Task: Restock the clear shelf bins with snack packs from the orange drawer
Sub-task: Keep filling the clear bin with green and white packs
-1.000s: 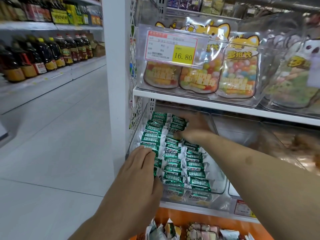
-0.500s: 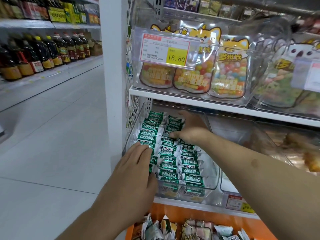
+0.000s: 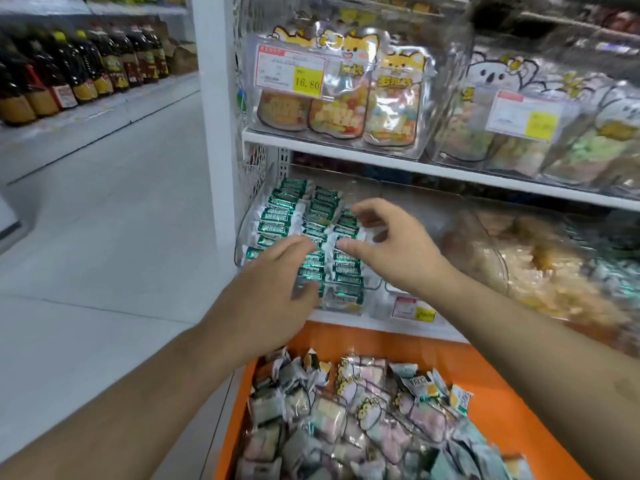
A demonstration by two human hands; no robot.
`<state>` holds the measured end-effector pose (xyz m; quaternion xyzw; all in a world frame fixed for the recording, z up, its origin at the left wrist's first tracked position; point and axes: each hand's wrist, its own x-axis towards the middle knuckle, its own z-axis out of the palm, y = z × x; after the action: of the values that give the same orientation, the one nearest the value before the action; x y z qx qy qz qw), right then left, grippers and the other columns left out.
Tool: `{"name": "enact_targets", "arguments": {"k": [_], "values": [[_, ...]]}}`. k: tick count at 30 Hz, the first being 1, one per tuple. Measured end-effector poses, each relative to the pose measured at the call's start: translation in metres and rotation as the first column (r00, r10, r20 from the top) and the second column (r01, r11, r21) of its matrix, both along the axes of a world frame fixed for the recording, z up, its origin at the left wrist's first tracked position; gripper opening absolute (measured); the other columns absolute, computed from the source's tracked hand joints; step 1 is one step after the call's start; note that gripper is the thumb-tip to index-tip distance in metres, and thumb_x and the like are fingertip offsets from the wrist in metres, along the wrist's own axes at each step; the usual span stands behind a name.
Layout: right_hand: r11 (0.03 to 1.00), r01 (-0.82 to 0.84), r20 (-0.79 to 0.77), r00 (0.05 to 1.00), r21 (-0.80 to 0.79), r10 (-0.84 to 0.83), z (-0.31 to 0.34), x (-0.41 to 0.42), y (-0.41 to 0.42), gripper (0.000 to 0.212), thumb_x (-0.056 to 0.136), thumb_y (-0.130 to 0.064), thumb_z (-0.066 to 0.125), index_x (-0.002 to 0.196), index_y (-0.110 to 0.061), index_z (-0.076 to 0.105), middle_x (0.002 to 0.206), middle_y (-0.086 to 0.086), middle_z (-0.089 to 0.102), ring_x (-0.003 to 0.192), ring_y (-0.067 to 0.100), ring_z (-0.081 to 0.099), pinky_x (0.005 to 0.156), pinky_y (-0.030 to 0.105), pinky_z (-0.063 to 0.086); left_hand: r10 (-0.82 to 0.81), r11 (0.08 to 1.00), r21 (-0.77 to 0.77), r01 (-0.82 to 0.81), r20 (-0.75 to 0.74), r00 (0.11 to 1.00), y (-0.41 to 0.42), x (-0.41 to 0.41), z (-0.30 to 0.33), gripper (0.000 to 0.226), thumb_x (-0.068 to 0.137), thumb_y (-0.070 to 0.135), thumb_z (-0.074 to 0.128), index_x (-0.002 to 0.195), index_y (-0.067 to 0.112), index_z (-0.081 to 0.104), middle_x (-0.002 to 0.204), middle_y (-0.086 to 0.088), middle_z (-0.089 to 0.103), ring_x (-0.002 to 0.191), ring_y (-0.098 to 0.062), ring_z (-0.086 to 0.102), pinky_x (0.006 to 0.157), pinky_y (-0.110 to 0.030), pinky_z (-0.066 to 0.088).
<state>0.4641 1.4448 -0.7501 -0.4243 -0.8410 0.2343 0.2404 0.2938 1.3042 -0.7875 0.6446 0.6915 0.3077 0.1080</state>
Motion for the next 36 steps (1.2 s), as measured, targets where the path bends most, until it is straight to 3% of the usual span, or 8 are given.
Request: {"name": "enact_targets", "arguments": {"k": [6, 12, 16, 19, 22, 27, 31, 36], "values": [[0.995, 0.029, -0.064, 0.997, -0.094, -0.035, -0.033, 0.089, -0.073, 0.008, 0.094, -0.036, 0.072, 0.098, -0.03, 0.069, 0.11, -0.007, 0.067, 0.095, 0.015, 0.064, 0.086, 0.034, 0.052, -0.08, 0.988, -0.128, 0.09, 0.08, 0.994, -0.036, 0.056, -0.023, 0.05, 0.104, 0.042, 0.055, 0.153, 0.031, 0.046, 0.153, 0.01, 0.05, 0.132, -0.01, 0.052, 0.101, -0.028, 0.043], [0.893, 0.272, 0.096, 0.962, -0.359, -0.255, -0.132, 0.178, -0.082, 0.018, 0.081, -0.044, 0.067, 0.083, -0.026, 0.068, 0.085, -0.006, 0.073, 0.082, 0.019, 0.07, 0.08, 0.043, 0.057, -0.115, 0.9, -0.41, 0.148, 0.102, 0.988, -0.047, 0.094, -0.084, 0.045, 0.105, 0.043, 0.054, 0.147, 0.027, 0.052, 0.149, 0.008, 0.051, 0.121, -0.011, 0.056, 0.098, -0.027, 0.045], [0.788, 0.392, 0.259, 0.918, -0.475, -0.3, -0.184, 0.208, -0.063, 0.01, 0.092, -0.024, 0.072, 0.096, -0.021, 0.063, 0.089, 0.008, 0.072, 0.062, 0.022, 0.058, 0.058, 0.034, 0.045, -0.127, 0.822, -0.543, 0.173, 0.121, 0.985, -0.038, 0.116, -0.127, 0.043, 0.107, 0.038, 0.053, 0.146, 0.021, 0.052, 0.149, 0.001, 0.053, 0.109, -0.011, 0.063, 0.096, -0.027, 0.048], [0.75, 0.42, 0.369, 0.895, -0.511, -0.25, -0.224, 0.216, -0.043, 0.031, 0.099, -0.024, 0.069, 0.128, -0.021, 0.058, 0.106, 0.012, 0.067, 0.076, 0.028, 0.065, 0.062, 0.036, 0.047, -0.126, 0.802, -0.568, 0.186, 0.144, 0.981, -0.025, 0.13, -0.163, 0.044, 0.105, 0.042, 0.055, 0.144, 0.022, 0.054, 0.142, 0.003, 0.057, 0.117, -0.013, 0.06, 0.096, -0.032, 0.051], [0.771, 0.413, 0.419, 0.883, -0.484, -0.21, -0.264, 0.217, -0.02, 0.063, 0.098, -0.031, 0.071, 0.154, -0.027, 0.045, 0.145, 0.011, 0.044, 0.099, 0.029, 0.063, 0.085, 0.031, 0.052, -0.07, 0.797, -0.575, 0.187, 0.22, 0.973, -0.013, 0.141, -0.198, 0.044, 0.102, 0.046, 0.059, 0.144, 0.031, 0.054, 0.134, 0.011, 0.059, 0.108, -0.005, 0.06, 0.088, -0.028, 0.051], [0.729, 0.497, 0.388, 0.858, -0.471, -0.335, -0.319, 0.224, 0.021, 0.063, 0.09, -0.052, 0.074, 0.148, -0.04, 0.053, 0.134, 0.004, 0.058, 0.137, 0.028, 0.049, 0.108, 0.043, 0.05, 0.028, 0.797, -0.584, 0.154, 0.29, 0.957, 0.002, 0.152, -0.242, 0.039, 0.102, 0.048, 0.058, 0.139, 0.038, 0.055, 0.126, 0.015, 0.059, 0.102, -0.003, 0.058, 0.074, -0.02, 0.044], [0.656, 0.505, 0.328, 0.863, -0.561, -0.384, -0.345, 0.224, 0.03, 0.05, 0.089, -0.048, 0.08, 0.132, -0.033, 0.06, 0.115, -0.005, 0.064, 0.09, 0.026, 0.076, 0.085, 0.043, 0.064, 0.081, 0.787, -0.601, 0.139, 0.324, 0.943, 0.004, 0.156, -0.262, 0.028, 0.103, 0.047, 0.057, 0.13, 0.037, 0.061, 0.116, 0.018, 0.062, 0.094, 0.006, 0.057, 0.072, -0.02, 0.046], [0.686, 0.559, 0.323, 0.829, -0.466, -0.456, -0.355, 0.218, 0.026, 0.04, 0.081, -0.028, 0.089, 0.1, -0.033, 0.055, 0.093, -0.003, 0.071, 0.069, 0.021, 0.071, 0.065, 0.04, 0.064, 0.1, 0.768, -0.627, 0.131, 0.319, 0.942, 0.014, 0.16, -0.27, 0.028, 0.103, 0.04, 0.057, 0.131, 0.037, 0.059, 0.125, 0.016, 0.062, 0.098, 0.002, 0.06, 0.072, -0.021, 0.048]]}}
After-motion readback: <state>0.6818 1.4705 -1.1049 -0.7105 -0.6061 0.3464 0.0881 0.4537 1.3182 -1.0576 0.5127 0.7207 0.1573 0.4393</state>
